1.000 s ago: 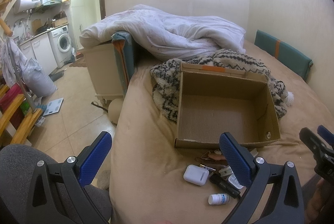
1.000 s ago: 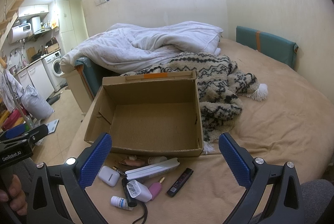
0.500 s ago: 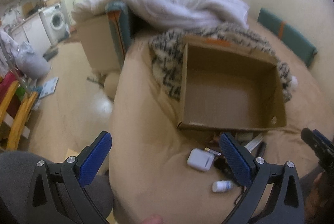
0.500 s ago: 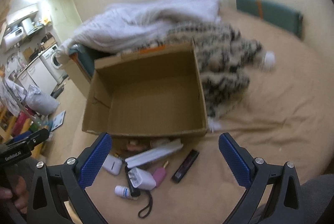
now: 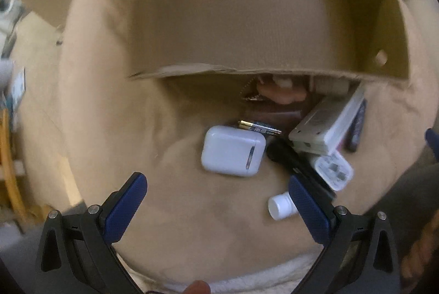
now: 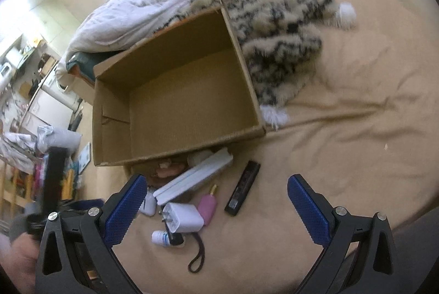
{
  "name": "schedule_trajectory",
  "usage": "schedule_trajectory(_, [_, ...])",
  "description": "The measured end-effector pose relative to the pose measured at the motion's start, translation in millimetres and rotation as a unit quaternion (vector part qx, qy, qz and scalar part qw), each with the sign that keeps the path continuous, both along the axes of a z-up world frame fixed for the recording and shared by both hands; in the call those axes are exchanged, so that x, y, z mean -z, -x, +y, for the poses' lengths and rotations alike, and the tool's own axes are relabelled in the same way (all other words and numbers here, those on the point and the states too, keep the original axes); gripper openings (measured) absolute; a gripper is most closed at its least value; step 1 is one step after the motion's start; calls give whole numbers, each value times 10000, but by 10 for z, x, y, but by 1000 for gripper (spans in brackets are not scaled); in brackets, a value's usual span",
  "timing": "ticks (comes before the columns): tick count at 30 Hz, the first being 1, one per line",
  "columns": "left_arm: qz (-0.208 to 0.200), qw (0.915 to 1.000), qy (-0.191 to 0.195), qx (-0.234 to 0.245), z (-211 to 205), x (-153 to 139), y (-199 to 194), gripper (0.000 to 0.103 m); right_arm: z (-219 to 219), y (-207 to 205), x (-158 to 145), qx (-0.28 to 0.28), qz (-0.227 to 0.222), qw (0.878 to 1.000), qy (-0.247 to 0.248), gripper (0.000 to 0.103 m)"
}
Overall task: Organize rigid objects
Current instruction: 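Grasp the white earbud case with the left tool while the right tool grasps a white charger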
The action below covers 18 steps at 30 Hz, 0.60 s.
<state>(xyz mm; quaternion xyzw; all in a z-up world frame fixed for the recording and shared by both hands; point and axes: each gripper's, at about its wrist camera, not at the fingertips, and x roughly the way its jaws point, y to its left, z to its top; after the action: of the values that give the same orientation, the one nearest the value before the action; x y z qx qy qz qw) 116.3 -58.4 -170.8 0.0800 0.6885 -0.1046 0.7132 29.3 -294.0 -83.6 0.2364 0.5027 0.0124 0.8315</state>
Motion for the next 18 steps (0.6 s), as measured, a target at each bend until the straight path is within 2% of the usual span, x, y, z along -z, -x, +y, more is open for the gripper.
schedule_trajectory(6, [120,9999,-89,18,-97,214,-83,101,-64,-57,174,-30,374,9990,-227,103])
schedule_trajectory(7, [141,9999,-70,-14,-98,257,-94,99,-91,-85,256,-10,537,9980,-334,95])
schedule_trajectory(8, [159,9998,-69,-28,-96,282,-101,95,-113,-109,336,29,708,9965,-451,84])
schedule_trajectory(10, [198,9998,-53,-70,-77,354,-120,88,-133,-163,541,58,1147,9903,-781,72])
schedule_trajectory(11, [211,9997,-43,-84,-75,374,-122,82,-114,-181,637,11,1346,9859,-998,65])
schedule_trajectory(12, [224,9997,-38,-78,-77,401,-120,70,-56,-204,738,-128,1563,9795,-1266,62])
schedule_trajectory(13, [250,9997,-24,-63,-73,412,-146,66,10,-207,788,-253,1650,9763,-1376,58])
schedule_trajectory(15, [272,9996,53,-39,-85,443,-151,52,192,-221,788,-601,1653,9759,-1288,57])
schedule_trajectory(18, [250,9996,82,-49,-66,493,-135,51,469,-255,669,-1125,1415,9779,-1048,57])
